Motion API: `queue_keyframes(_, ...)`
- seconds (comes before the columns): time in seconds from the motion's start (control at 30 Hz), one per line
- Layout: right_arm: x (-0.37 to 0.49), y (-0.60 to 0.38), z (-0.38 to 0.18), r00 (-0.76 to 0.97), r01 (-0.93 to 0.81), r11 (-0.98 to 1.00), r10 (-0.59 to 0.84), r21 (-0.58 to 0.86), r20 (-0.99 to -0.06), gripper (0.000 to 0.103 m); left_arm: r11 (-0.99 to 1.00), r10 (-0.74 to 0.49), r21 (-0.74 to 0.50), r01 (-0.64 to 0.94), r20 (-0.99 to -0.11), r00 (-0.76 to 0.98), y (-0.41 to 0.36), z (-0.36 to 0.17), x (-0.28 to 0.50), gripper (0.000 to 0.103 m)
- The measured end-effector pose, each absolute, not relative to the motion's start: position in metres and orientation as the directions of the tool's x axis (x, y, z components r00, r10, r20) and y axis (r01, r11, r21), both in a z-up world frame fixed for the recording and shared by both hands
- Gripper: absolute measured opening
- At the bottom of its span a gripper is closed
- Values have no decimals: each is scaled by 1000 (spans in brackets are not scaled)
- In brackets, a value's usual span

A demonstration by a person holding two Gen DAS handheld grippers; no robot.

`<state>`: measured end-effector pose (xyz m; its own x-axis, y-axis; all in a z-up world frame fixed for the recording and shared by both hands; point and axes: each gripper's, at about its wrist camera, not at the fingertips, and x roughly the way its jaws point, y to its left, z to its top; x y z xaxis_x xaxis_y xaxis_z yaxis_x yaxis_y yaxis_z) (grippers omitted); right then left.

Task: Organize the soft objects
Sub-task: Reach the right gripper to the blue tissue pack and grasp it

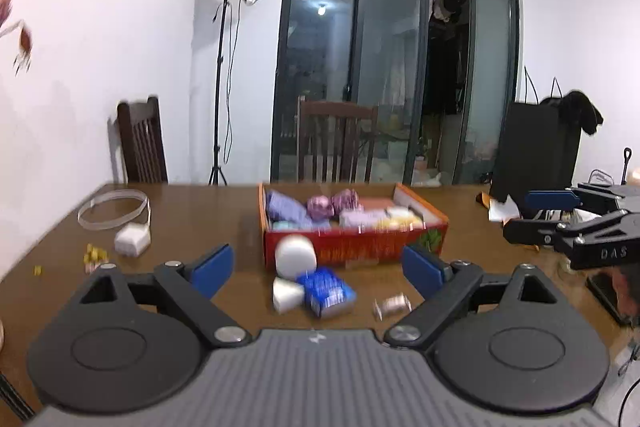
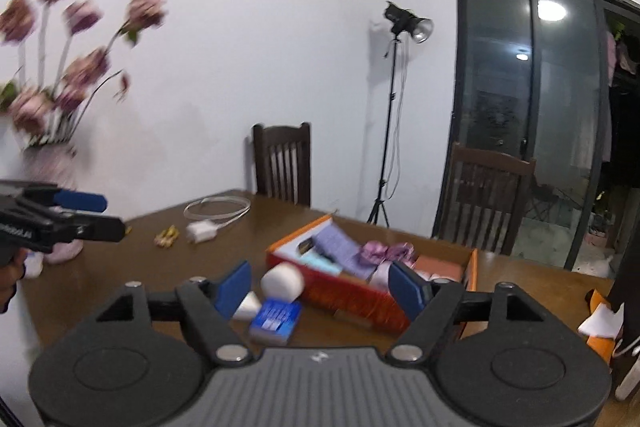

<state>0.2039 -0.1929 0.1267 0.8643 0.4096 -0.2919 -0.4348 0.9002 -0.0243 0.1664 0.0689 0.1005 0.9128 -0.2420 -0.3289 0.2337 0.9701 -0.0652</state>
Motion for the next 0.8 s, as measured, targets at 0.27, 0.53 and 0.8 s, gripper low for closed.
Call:
queue_keyframes(0.27,189,-169,62,800,-447,892,433,67,-415,82,979,-201,-121,163,-465,862,79,46,177,94)
queue_keyframes(0.53,247,-143,32,761,-443,890,438,109,-479,82,984,-164,-144,105,-508,846,89,20,224,94)
queue_keyframes(0.8,343,-92,-2,727,-409,902,415,140,-547,82,986,-137,-157,57,-566,813,98,2,261,94)
